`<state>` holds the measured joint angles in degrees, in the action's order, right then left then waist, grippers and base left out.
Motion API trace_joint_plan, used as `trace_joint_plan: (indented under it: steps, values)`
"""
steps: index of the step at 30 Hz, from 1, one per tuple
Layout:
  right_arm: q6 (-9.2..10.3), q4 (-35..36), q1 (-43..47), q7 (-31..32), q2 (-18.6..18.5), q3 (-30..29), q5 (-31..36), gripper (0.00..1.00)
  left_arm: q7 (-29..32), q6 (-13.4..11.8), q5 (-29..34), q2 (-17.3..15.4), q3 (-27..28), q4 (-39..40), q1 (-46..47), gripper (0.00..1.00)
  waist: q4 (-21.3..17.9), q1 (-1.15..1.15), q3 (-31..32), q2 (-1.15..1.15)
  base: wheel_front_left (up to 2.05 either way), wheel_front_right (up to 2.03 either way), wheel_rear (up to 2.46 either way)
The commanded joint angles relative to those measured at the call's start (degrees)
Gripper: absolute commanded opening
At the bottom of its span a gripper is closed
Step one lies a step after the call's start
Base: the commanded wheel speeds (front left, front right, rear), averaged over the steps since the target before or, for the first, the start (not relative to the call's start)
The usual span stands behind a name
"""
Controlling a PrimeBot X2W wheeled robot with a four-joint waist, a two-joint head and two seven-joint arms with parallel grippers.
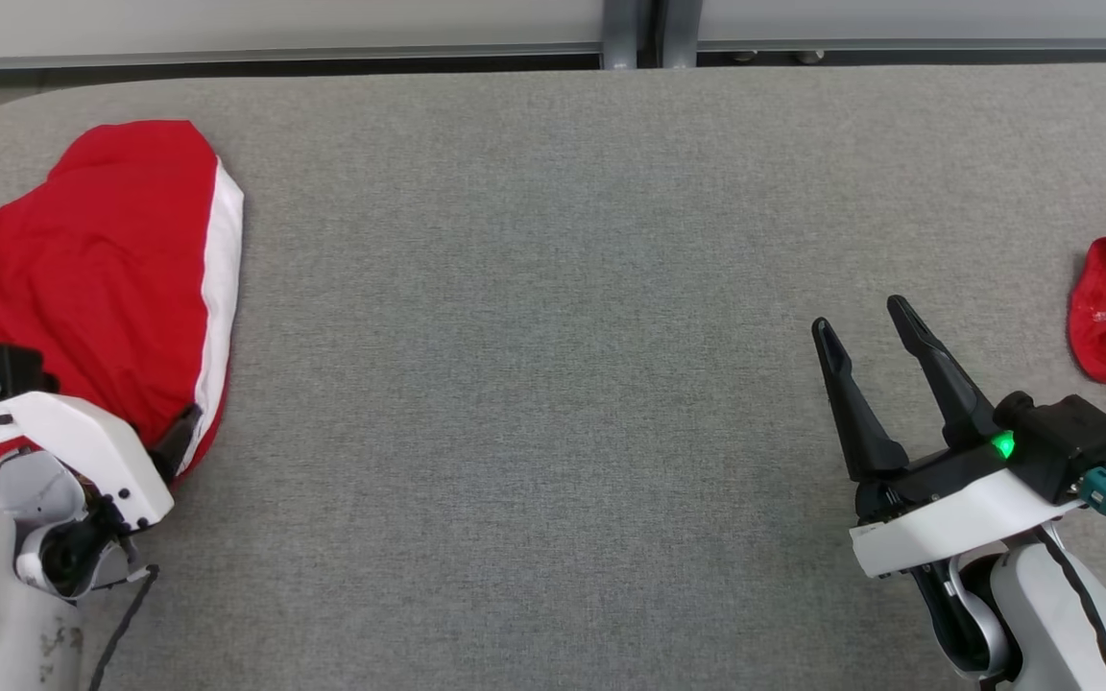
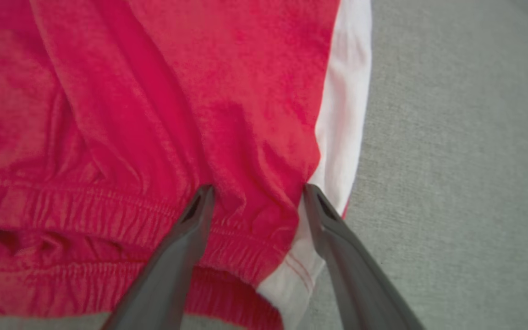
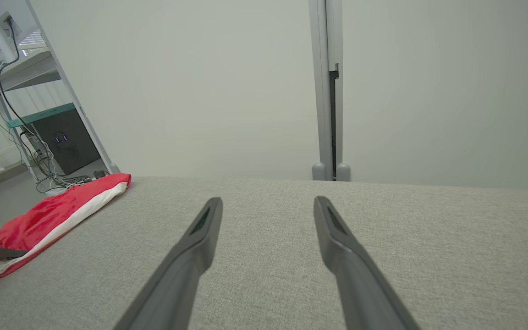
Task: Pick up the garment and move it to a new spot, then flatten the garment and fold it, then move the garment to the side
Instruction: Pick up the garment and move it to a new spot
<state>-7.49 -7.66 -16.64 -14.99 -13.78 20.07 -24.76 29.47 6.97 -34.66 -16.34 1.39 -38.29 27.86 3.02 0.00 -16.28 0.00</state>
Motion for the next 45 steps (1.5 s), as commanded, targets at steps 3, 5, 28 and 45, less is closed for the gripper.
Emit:
trace_joint_plan:
  steps: [3,5,28,45]
  values:
    - [-0.01,-0.03,-0.60,-0.25,-0.42,-0.20,-0.34,1.00,2.24,0.25,-1.36,0.24,-1.41,-3.81,-0.25,1.00,-0.58,0.00,-0.36,0.00,0.00,0.00,0.00]
    - [-0.01,-0.11,-0.62,-0.25,-0.38,-0.38,-0.38,1.00,4.06,0.44,-2.55,0.39,-2.65,-5.88,-0.51,1.00,-0.59,0.00,-0.30,0.00,0.00,0.00,0.00]
    - [-0.01,-2.92,3.42,-0.25,3.49,-1.78,-0.59,1.00,0.45,0.49,-6.54,-10.99,-21.43,12.24,5.21,0.00,-0.36,0.00,11.39,0.00,0.00,0.00,0.00]
    - [-0.01,-1.83,6.59,-0.25,5.03,-7.47,1.76,1.00,6.94,0.48,-9.55,-7.43,-34.00,40.38,12.71,0.00,-8.57,0.00,15.94,0.00,0.00,0.00,0.00]
